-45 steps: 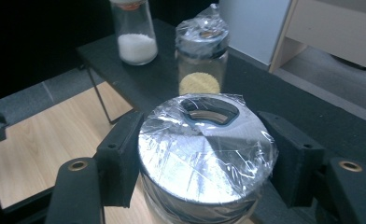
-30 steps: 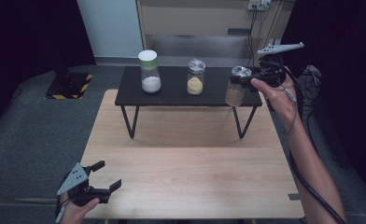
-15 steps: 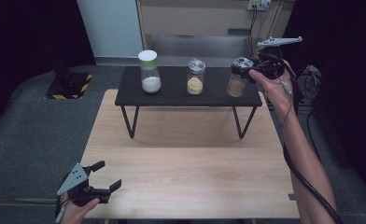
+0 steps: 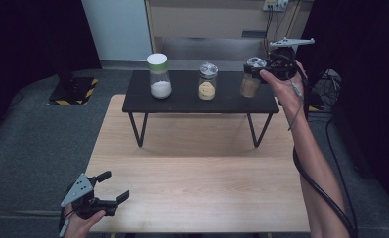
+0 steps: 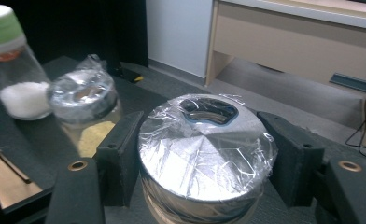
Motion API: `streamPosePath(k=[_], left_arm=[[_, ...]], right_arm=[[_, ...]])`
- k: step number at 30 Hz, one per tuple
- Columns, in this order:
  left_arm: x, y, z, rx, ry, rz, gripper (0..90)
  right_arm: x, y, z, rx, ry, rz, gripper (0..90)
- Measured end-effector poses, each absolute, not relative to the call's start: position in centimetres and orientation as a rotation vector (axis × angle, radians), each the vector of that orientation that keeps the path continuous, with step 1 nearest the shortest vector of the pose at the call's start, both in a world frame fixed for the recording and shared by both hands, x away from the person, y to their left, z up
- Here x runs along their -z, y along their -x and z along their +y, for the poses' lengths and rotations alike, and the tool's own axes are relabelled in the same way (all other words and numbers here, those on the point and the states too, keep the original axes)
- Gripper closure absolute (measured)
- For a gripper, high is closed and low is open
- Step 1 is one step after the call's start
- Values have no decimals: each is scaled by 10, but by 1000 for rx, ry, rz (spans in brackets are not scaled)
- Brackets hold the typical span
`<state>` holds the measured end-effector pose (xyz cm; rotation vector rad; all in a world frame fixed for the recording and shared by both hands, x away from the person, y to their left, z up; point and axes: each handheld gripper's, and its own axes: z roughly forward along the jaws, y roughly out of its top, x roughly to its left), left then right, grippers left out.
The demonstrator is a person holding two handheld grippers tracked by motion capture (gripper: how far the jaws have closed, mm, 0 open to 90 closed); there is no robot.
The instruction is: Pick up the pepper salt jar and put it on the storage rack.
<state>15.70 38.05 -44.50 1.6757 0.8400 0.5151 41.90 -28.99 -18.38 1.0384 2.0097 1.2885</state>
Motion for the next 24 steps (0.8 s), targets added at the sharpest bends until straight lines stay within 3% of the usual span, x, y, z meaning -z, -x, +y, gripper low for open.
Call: streamPosePath(k=[24], left_arm=[[445,-157,381,-513,-1672,844,16]], right_arm=[[208,-437,-282,-1212,-1085,2006,355]])
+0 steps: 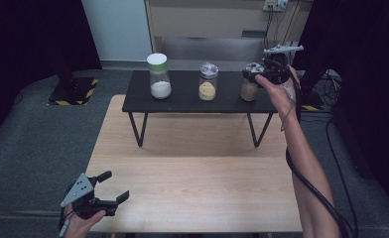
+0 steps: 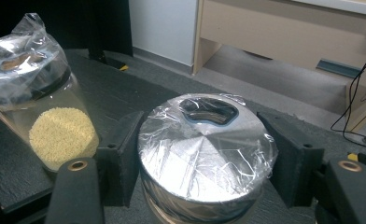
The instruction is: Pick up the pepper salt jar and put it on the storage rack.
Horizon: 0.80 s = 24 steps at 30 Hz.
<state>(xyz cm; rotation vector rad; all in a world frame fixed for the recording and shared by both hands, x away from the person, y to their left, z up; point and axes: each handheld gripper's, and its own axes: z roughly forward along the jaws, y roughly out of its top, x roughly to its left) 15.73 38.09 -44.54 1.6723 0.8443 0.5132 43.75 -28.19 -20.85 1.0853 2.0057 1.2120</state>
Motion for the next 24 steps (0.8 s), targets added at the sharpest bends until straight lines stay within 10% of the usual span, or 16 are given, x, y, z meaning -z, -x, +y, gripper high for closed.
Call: streamPosePath(k=[24], left_arm=[[445,-157,381,-512,-1674,840,16]], right_arm=[[222,-439,-293,-1311,-1110,1960,255]])
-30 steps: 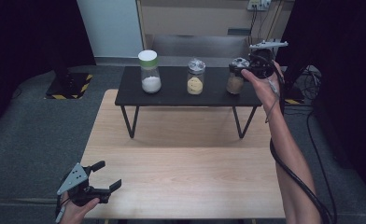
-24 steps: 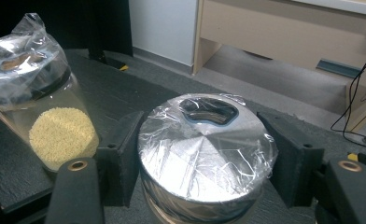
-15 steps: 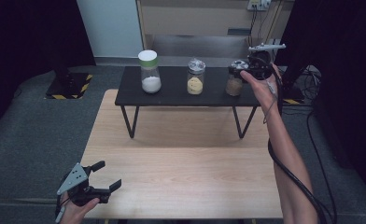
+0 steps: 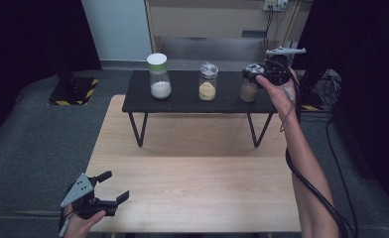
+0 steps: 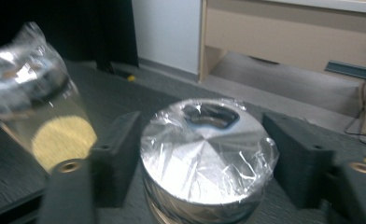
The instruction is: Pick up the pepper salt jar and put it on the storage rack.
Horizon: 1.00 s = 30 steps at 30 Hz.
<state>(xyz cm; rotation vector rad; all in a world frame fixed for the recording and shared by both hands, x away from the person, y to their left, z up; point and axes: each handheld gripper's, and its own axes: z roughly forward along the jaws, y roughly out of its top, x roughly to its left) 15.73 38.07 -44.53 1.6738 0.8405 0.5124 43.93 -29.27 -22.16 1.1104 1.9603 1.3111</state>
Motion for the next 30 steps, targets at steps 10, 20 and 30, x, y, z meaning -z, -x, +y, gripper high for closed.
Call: streamPosePath(k=[10,20,30], left_arm=[[445,-157,381,-514,-1674,840,16],[445,-157,380,-515,-1676,840,16],[445,-157,380,-517,-1677,840,16]], right_arm=[[221,-432,-292,-1346,-1053,1902,65],[209,-420,-301,-1378,-1008,1883,70],[198,-405,-312,-1421,-943,1887,65]])
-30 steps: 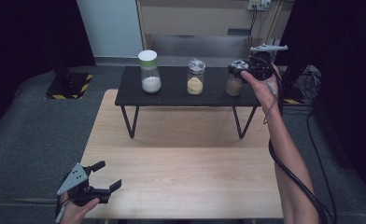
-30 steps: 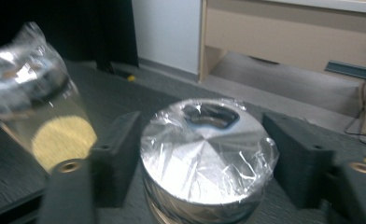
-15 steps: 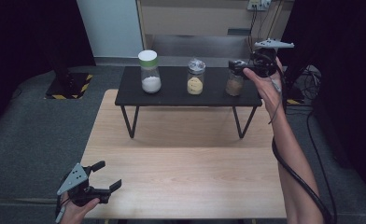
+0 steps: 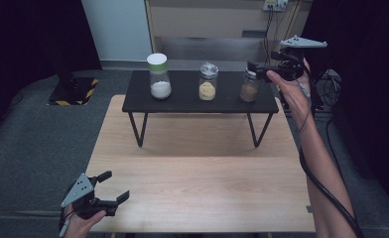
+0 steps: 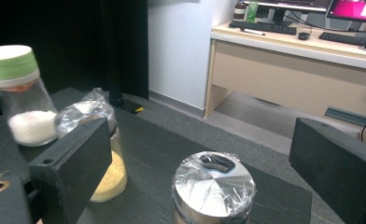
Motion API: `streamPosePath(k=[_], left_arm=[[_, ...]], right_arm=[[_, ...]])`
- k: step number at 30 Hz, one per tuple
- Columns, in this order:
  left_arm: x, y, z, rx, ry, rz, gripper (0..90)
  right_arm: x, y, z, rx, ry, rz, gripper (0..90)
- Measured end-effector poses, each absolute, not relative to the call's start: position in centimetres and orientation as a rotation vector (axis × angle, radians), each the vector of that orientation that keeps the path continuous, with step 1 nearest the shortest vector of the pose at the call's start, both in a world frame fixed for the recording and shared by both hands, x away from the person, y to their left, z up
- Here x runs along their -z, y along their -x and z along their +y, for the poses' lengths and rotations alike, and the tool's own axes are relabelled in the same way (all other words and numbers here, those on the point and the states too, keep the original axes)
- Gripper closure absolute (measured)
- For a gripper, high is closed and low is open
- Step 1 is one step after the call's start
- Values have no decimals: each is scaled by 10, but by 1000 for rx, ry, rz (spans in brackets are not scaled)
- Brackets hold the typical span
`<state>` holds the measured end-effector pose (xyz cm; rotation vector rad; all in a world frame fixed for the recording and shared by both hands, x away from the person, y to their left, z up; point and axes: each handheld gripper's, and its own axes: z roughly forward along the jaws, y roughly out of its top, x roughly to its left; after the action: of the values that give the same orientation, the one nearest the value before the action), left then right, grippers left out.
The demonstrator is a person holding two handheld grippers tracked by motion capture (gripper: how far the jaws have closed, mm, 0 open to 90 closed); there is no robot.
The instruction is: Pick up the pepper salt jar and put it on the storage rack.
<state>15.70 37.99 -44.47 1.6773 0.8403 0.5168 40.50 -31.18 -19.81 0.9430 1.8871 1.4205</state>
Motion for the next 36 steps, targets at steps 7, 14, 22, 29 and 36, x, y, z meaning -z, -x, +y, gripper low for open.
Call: streamPosePath(k=[7,14,22,29,36], left_arm=[[444,-157,380,-518,-1679,840,16],[444,-156,379,-521,-1681,840,16],[444,-156,379,-521,-1682,841,16],[444,-156,379,-522,-1683,841,16],[444,-156,379,-522,-1685,841,16]], right_arm=[[191,-390,-317,-1448,-880,1892,65],[191,-373,-320,-1470,-800,1901,64],[195,-353,-327,-1522,-724,1917,66],[203,-333,-332,-1567,-657,1930,66],[215,-313,-336,-1604,-589,1948,65]])
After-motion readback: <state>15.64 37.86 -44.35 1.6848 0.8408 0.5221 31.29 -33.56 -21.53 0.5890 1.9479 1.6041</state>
